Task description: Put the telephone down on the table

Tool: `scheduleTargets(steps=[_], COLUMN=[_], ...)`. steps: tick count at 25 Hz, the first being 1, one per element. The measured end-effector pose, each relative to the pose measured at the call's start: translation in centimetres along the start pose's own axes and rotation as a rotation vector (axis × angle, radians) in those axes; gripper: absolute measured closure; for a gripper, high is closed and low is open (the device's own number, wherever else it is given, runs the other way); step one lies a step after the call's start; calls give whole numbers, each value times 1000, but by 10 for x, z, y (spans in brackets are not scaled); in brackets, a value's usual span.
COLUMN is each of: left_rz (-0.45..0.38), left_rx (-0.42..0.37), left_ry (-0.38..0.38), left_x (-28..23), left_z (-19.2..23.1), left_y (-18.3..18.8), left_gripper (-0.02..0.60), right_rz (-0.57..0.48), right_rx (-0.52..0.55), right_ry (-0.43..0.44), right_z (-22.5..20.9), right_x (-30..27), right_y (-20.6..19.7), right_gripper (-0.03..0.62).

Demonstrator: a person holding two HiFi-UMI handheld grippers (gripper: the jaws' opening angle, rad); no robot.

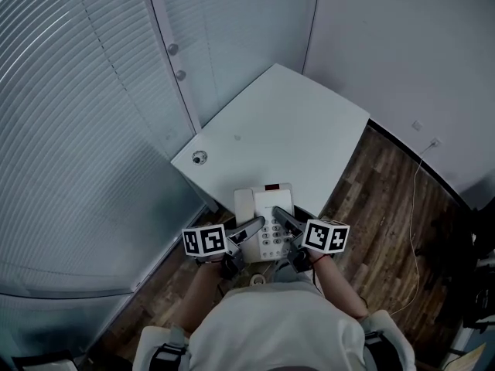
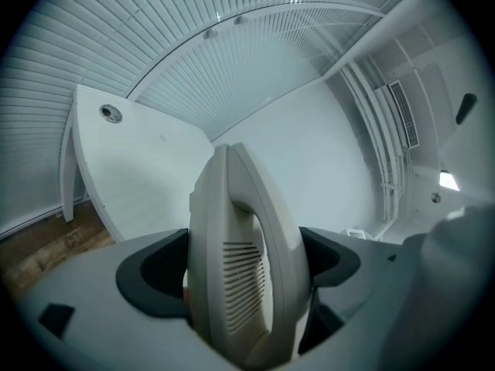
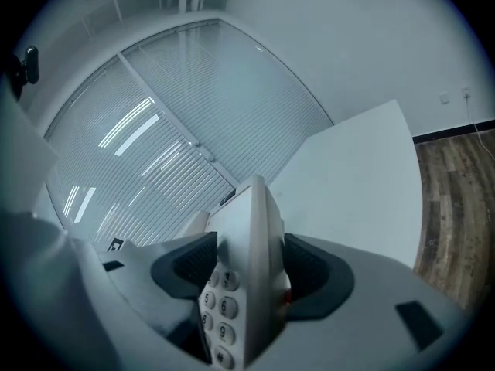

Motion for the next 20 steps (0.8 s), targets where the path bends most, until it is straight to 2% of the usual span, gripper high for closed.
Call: scheduleTargets(steps=[13, 20], left_rz=[-40, -5], left_rx=[-4, 17], left_ry=[33, 53], left_x=[-60, -92], left_z=[32, 55], left_y=[41, 46], left_gripper=[161, 161], right_rz=[6, 28], right_rx=[40, 35], right_ry=[23, 0], right_z=[-40, -71], right_x=[-45, -66], right_y=[51, 60], right_gripper=[312, 312])
Point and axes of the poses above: the fingertips, and each gripper's own axes: x backward along the fingers, z to its left, y out of its top, the point moved 4 cm from there along x, backward along the fingers, and after that the axes turned 3 degrees about -x, right-handed, at the moved point
